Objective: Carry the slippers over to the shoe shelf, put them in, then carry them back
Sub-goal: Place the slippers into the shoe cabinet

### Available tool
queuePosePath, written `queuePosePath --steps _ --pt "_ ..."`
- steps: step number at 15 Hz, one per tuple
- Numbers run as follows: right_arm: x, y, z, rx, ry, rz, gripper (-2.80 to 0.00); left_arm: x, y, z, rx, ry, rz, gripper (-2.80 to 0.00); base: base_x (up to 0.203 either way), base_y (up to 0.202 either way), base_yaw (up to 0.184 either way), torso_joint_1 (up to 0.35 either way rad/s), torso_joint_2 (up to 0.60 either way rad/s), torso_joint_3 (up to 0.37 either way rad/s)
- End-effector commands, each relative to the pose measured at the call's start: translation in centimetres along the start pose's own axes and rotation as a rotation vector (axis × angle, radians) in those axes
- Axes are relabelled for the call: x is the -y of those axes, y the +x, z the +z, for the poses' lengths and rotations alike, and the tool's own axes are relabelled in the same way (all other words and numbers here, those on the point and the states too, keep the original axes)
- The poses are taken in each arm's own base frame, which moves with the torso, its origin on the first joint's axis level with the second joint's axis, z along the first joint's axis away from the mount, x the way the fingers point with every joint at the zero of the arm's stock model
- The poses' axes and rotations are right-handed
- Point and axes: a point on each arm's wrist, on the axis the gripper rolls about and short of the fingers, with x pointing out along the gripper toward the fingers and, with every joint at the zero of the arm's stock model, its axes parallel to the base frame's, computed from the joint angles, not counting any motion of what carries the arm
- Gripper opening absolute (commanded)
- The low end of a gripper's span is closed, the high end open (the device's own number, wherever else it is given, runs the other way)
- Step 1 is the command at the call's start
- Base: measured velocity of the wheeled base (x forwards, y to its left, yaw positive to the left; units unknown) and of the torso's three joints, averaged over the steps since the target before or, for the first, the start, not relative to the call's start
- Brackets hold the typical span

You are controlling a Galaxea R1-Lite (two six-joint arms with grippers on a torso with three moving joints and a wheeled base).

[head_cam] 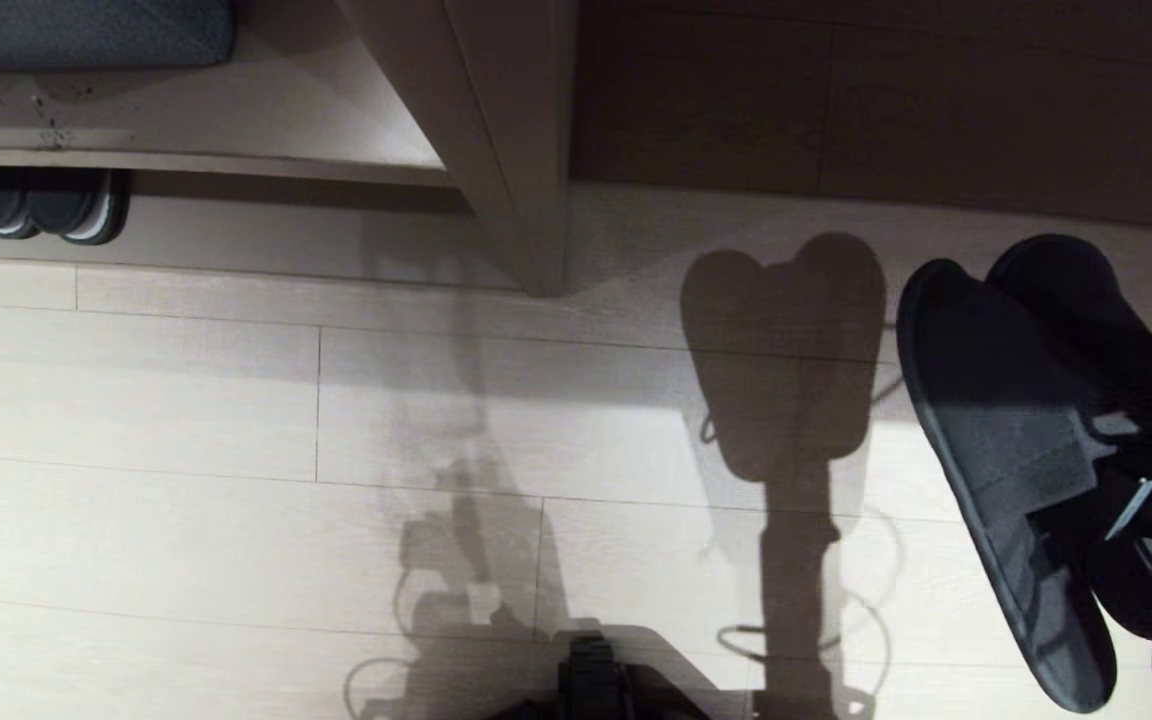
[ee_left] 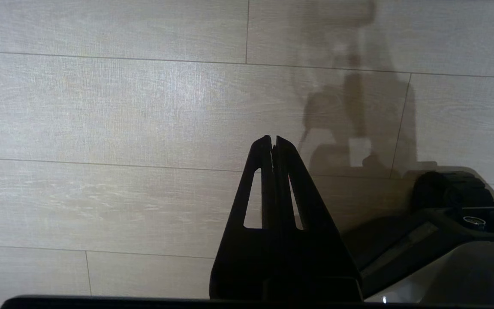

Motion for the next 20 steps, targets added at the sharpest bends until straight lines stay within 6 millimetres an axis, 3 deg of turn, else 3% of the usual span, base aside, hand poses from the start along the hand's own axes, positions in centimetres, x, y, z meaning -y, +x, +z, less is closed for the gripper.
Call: queuePosePath --steps 1,6,11,14,17,20 --pt "-0.2 -2.7 1.1 0.083 -0.008 -0.006 -2.8 0.0 0.0 0.0 -0.001 0.0 0.0 -2.8 0.0 0.0 0.0 0.0 0.0 0.0" --pt "-0.7 -9.8 1.7 0.184 -0.026 -0.014 -2.8 0.0 0.0 0.0 -0.001 0.0 0.0 -2.8 0.0 0.0 0.0 0.0 0.0 0.0" --pt "-1.7 -17.1 -1.2 0.228 -0.048 -0.052 -2.8 0.0 0.0 0.0 0.0 0.0 -0.001 -2.8 0.0 0.0 0.0 0.0 0.0 0.0" --pt "-2.2 -18.4 -5.2 0.186 -0.048 -0.077 -2.8 0.0 0.0 0.0 -0.001 0.0 0.0 -2.8 0.0 0.0 0.0 0.0 0.0 0.0" --pt "-2.5 -17.8 -10.0 0.073 -0.024 -0.079 -2.8 0.0 0.0 0.0 -0.001 0.0 -0.001 -2.8 0.0 0.0 0.0 0.0 0.0 0.0" --pt "-2.4 -17.6 -10.8 0.038 -0.014 -0.099 -2.8 0.0 0.0 0.0 -0.001 0.001 -0.001 -2.8 0.0 0.0 0.0 0.0 0.0 0.0"
